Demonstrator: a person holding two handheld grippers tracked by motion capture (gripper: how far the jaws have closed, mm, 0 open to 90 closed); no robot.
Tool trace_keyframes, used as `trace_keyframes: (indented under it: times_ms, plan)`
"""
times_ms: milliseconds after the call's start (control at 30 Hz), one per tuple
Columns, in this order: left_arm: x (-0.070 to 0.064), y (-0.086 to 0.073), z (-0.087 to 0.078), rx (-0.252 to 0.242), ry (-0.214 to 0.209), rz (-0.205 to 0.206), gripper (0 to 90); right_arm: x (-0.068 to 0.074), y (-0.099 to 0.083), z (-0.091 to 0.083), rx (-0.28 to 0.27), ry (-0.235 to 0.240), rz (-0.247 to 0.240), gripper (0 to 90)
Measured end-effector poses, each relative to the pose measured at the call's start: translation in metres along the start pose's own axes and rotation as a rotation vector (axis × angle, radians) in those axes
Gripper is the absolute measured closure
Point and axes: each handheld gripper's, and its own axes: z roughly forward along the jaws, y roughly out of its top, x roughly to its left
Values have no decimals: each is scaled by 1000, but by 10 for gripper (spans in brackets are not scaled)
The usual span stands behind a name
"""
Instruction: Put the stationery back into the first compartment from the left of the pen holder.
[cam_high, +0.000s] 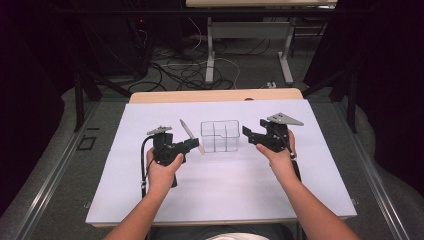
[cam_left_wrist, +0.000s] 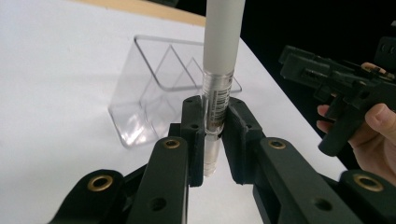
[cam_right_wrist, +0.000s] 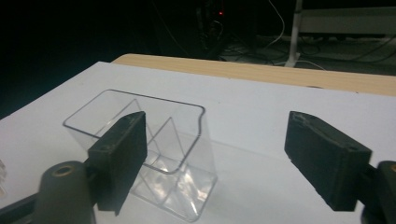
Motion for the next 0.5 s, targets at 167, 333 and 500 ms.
trace_keyframes:
  times_ms: [167,333,500]
  plan:
    - [-2,17,6,-8,30,50,795,-11,-2,2,24,-34,30,139]
    - [-5,31,14,-13,48,83,795,-18,-5,3,34,-67,33,61]
    - [-9,42,25,-5,66,107,795,-20,-9,6,50,-98,10,23]
